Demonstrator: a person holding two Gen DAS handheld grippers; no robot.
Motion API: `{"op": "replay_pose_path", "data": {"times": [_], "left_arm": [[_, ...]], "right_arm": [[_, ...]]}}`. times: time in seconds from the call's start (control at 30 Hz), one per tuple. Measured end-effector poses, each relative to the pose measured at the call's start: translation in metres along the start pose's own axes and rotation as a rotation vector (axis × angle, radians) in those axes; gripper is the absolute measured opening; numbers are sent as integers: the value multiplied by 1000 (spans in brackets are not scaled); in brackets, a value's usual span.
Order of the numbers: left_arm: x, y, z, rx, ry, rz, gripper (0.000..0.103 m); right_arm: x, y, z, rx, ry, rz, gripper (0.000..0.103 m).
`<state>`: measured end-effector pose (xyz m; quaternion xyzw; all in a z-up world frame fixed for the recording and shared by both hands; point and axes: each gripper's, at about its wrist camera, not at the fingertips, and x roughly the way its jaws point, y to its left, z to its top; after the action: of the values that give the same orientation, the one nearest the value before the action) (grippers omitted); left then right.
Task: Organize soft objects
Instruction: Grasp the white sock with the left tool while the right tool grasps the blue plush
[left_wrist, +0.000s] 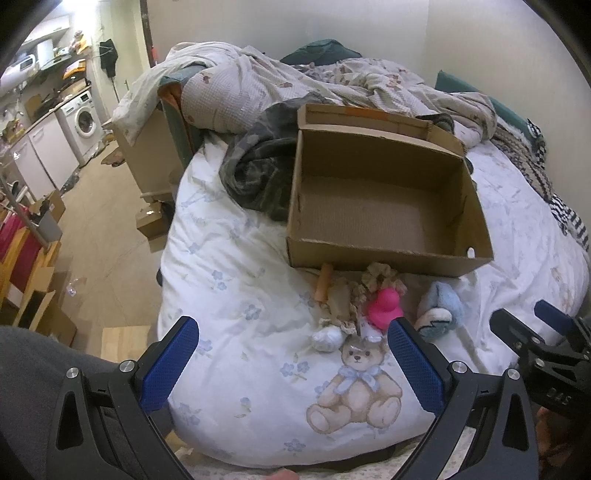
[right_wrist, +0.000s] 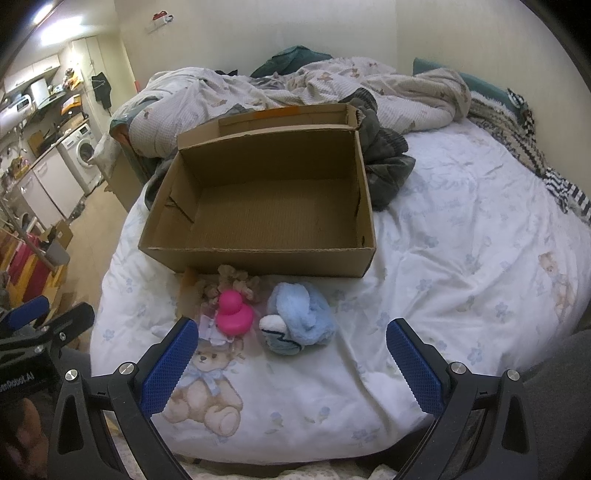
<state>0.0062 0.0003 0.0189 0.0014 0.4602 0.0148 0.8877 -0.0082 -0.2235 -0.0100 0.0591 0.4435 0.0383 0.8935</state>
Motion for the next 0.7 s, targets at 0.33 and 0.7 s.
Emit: {"op": "replay_pose_path", "data": {"times": [0.33, 0.7], "left_arm": [[32, 24, 42, -41, 130, -14, 102], [119, 11, 17, -80, 424, -131, 68]], "right_arm": [[29, -8, 39, 4, 197, 128, 103], [89, -36, 43, 116, 353, 172, 103]]}}
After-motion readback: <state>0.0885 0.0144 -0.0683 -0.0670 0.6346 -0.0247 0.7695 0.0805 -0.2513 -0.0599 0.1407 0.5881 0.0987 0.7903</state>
